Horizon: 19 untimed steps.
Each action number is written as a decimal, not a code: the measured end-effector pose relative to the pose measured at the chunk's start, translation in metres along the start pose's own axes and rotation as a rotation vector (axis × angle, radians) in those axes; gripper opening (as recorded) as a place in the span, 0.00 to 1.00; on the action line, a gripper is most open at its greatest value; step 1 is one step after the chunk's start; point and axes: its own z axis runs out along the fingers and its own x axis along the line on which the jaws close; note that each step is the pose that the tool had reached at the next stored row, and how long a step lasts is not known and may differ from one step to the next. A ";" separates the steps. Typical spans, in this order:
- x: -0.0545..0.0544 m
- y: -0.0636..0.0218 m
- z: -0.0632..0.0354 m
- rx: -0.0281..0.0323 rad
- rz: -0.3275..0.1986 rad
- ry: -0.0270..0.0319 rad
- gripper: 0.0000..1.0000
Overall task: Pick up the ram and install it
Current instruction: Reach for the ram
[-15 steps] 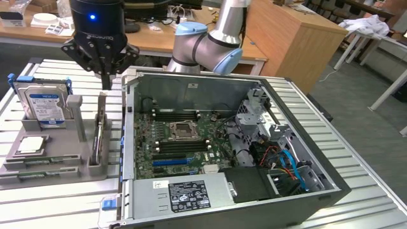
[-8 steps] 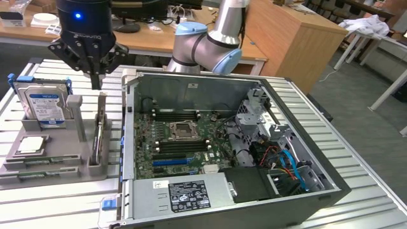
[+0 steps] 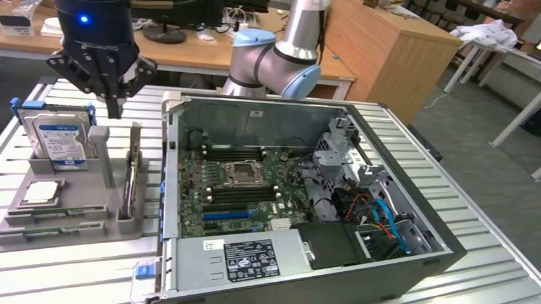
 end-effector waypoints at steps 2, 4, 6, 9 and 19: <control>0.004 0.0000 0.0003 0.0001 0.000 0.0006 0.11; 0.009 -0.0001 0.0006 0.0002 0.000 0.0012 0.11; 0.014 -0.0001 0.0008 0.0002 0.001 0.0018 0.11; 0.020 -0.0002 0.0013 0.0003 0.001 0.0027 0.11; 0.040 -0.0010 0.0027 0.0007 0.002 0.0071 0.11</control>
